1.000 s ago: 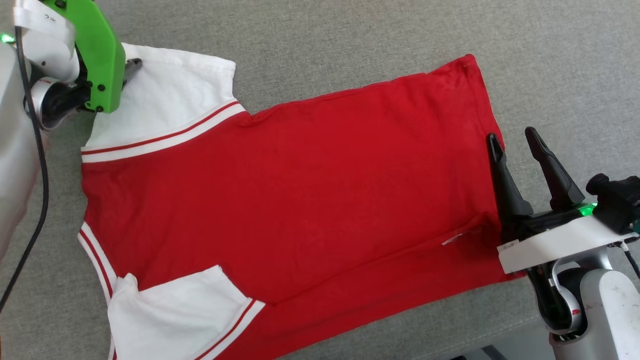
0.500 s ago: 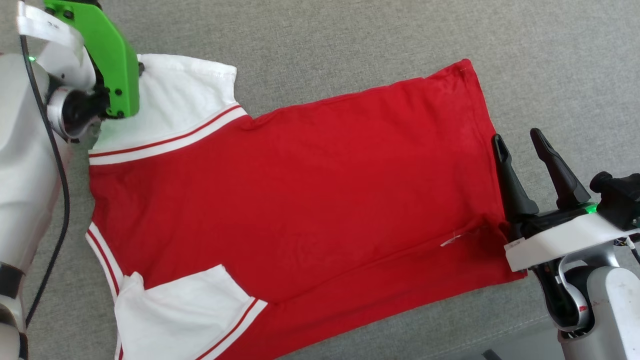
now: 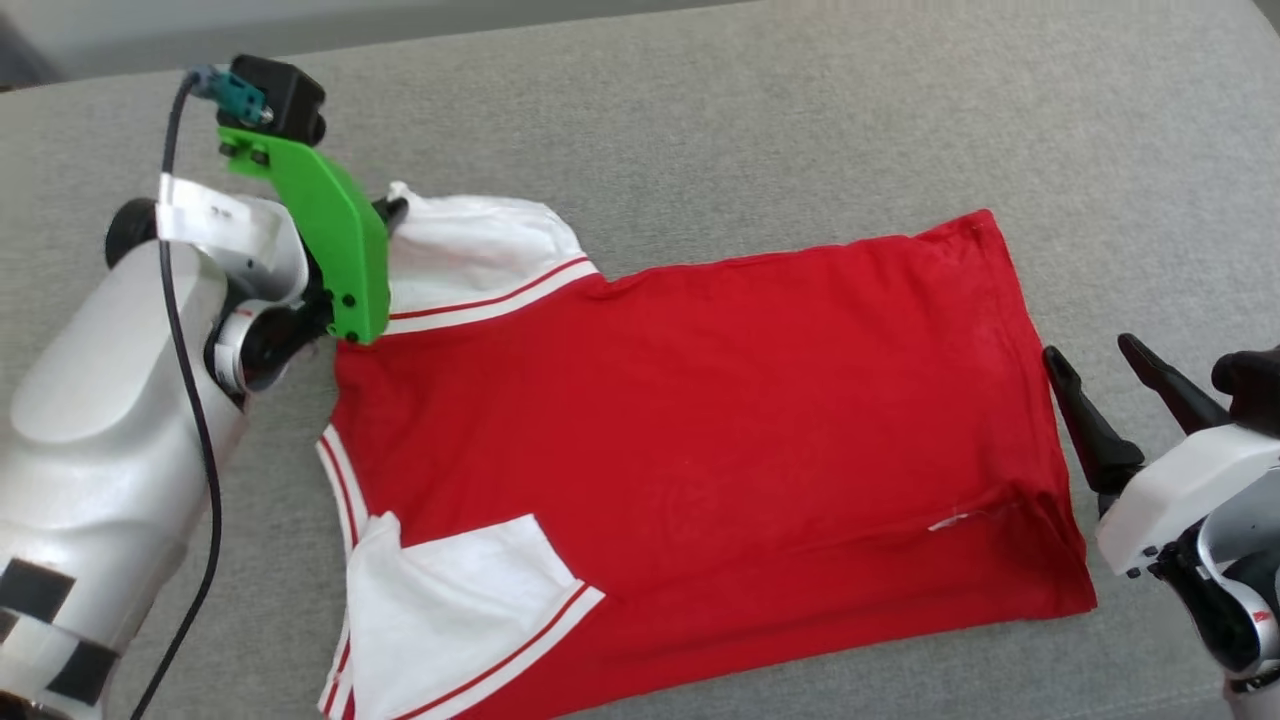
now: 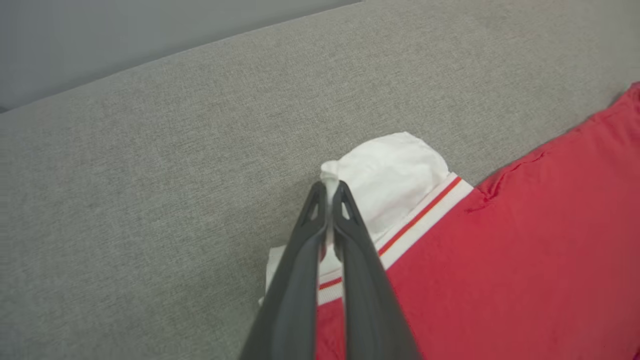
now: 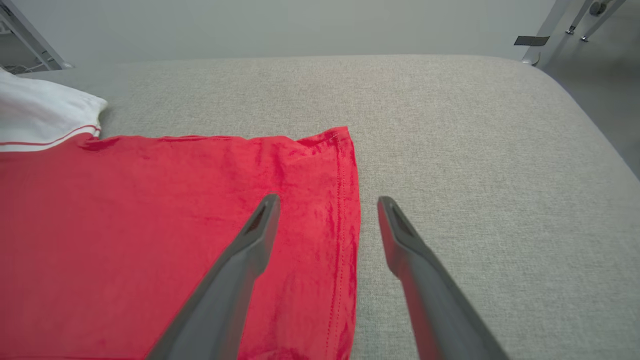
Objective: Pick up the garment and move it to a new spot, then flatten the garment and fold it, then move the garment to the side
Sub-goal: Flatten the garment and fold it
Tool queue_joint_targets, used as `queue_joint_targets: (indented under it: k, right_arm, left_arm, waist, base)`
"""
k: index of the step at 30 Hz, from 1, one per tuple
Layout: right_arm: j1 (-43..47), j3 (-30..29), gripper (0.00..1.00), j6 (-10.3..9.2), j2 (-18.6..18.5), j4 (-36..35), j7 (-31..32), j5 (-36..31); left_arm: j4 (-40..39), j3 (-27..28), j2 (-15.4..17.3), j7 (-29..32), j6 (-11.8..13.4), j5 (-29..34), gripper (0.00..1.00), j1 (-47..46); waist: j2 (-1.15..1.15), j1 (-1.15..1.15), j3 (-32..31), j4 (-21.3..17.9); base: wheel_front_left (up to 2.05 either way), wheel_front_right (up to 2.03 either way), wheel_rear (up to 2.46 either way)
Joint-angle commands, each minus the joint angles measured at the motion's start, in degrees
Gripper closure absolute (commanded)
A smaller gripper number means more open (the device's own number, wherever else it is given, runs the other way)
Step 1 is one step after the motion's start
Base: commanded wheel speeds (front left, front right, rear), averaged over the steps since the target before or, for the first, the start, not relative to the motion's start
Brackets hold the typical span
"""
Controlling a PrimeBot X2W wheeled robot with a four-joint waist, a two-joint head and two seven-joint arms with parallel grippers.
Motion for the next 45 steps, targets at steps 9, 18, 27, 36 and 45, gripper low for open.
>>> queue_joint_targets:
  k: [9,18,27,36,45]
  right_arm:
    - [-5.89,-1.93,0.00,-0.03,-7.41,2.88,16.19,3.14]
    - [-16.91,-0.87,0.00,-0.03,-11.93,9.80,30.02,5.38]
    - [-24.77,1.08,0.00,-0.03,-12.61,17.84,32.71,4.48]
    - [-27.38,3.79,0.00,-0.03,-11.77,24.97,31.10,3.47]
    - [-27.65,6.00,1.00,-0.03,-11.55,28.30,29.78,5.13]
  left_arm:
    - [-20.53,-0.42,4.29,-0.22,5.34,0.49,1.00,9.37]
    - [-36.06,0.98,8.54,-1.37,10.40,1.56,1.00,14.52]
    - [-41.47,0.26,8.49,-1.13,12.03,2.87,1.00,14.85]
    - [-41.63,-0.76,7.15,-1.57,10.91,3.50,1.00,13.43]
    - [-39.70,-0.52,7.10,-2.54,10.33,3.03,1.00,13.49]
  waist:
    - [0.00,0.00,-2.57,8.71]
    - [0.00,0.00,2.43,12.07]
    - [0.00,0.00,6.25,14.64]
    - [0.00,0.00,7.74,16.25]
    - [0.00,0.00,6.63,16.37]
  base:
    - [0.00,0.00,0.00]
    - [0.00,0.00,0.00]
    - [0.00,0.00,0.00]
    - [0.00,0.00,0.00]
    - [0.00,0.00,0.00]
